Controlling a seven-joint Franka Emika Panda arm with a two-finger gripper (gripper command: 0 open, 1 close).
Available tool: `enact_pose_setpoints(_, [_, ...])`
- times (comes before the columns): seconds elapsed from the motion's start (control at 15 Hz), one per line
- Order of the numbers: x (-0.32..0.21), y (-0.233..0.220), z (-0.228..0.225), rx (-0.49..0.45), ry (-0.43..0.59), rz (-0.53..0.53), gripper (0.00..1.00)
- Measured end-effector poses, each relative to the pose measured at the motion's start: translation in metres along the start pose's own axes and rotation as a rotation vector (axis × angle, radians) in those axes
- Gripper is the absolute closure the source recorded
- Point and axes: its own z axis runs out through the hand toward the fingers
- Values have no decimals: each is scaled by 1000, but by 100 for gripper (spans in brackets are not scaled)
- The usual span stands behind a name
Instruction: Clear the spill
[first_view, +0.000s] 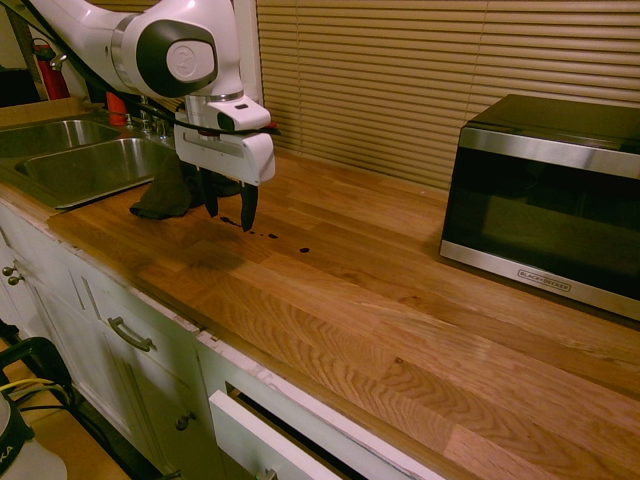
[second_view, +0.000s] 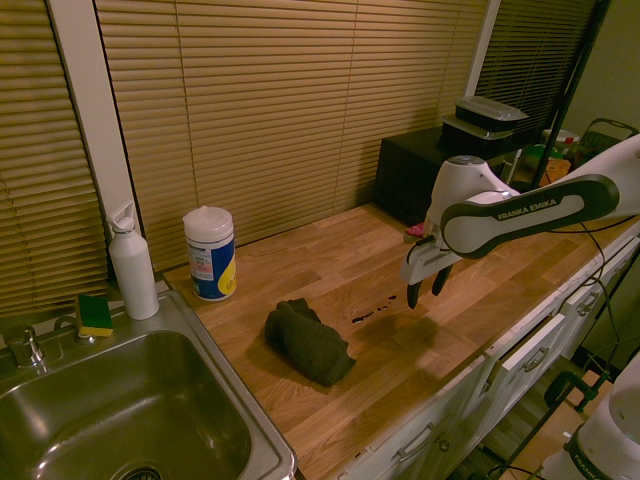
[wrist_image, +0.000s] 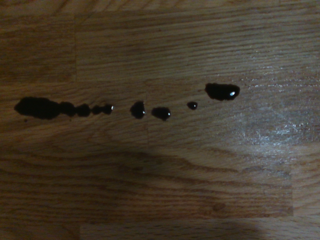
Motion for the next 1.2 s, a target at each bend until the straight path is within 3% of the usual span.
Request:
enact_pose_setpoints(0.4, [-10,-17,-6,50,25,-18,0])
enact_pose_setpoints(0.87, [-55,-82,-53,149,83,-143,0])
enact_pose_setpoints(1.2, [-115,-139,-60,180,95,-192,0])
